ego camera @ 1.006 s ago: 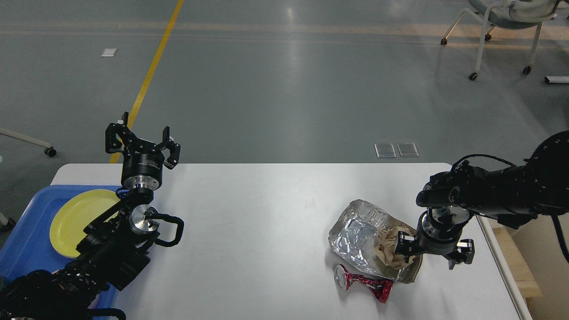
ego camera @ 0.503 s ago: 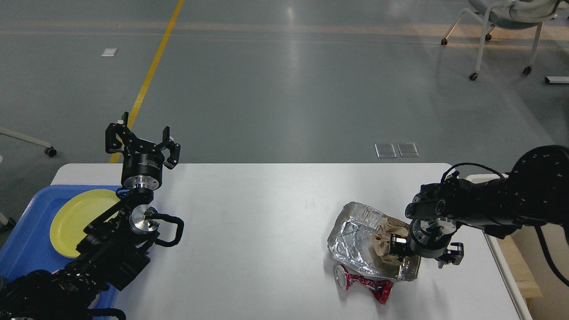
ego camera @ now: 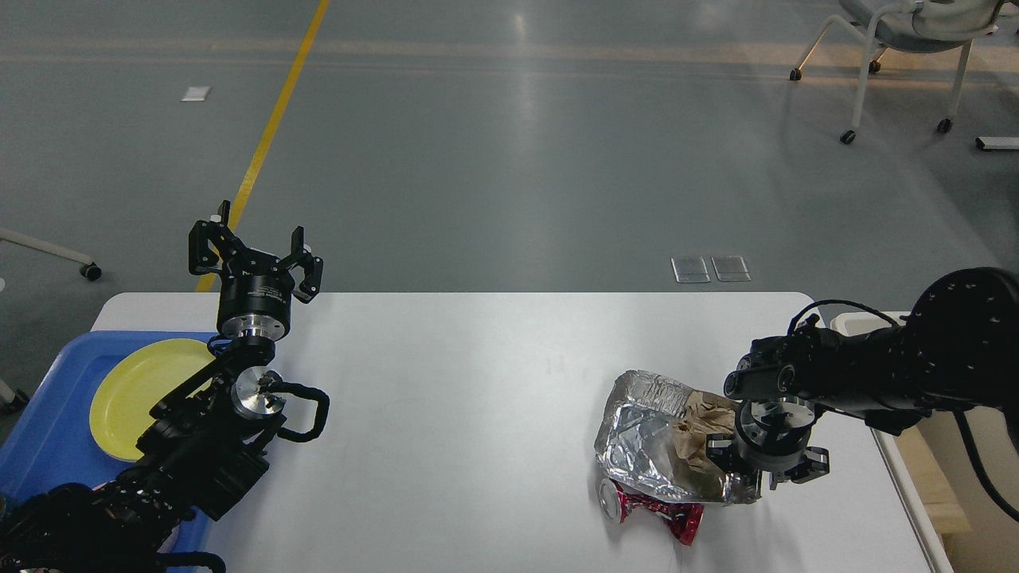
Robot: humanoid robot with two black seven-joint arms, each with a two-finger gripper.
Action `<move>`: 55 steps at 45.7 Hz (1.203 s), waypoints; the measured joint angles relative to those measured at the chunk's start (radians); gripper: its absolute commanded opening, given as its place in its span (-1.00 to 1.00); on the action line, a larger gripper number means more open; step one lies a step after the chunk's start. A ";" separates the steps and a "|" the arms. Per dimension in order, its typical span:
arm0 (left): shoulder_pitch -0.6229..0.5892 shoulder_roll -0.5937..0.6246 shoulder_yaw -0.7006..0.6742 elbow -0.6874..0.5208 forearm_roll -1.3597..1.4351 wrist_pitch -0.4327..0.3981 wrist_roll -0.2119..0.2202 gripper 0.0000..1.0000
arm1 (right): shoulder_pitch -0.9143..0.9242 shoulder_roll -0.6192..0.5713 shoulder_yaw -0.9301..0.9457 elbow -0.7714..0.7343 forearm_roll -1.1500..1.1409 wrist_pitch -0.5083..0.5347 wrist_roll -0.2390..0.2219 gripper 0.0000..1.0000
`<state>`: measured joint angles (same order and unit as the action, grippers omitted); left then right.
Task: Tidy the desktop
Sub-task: 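Grasp the crumpled foil wrapper with the right gripper, then lift the foil wrapper and carry it into the white bin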
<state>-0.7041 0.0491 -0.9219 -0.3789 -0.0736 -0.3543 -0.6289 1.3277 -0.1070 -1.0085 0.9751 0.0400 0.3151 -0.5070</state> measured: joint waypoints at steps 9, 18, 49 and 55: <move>0.000 0.000 0.000 0.000 0.000 0.000 0.000 1.00 | 0.008 0.002 0.004 0.008 -0.001 -0.003 -0.001 -1.00; 0.000 0.000 0.000 0.000 0.000 0.000 0.000 1.00 | 0.017 0.007 0.007 0.012 0.002 0.001 -0.001 -1.00; 0.000 0.000 0.000 0.000 0.000 0.000 0.000 1.00 | 0.323 -0.081 0.046 0.121 0.086 0.351 0.007 -1.00; 0.000 0.000 0.000 0.000 0.000 0.000 0.000 1.00 | 0.375 -0.083 0.047 0.126 0.134 0.402 0.007 -1.00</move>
<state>-0.7041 0.0491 -0.9219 -0.3789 -0.0736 -0.3543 -0.6289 1.7030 -0.1899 -0.9617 1.1011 0.1744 0.7175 -0.5000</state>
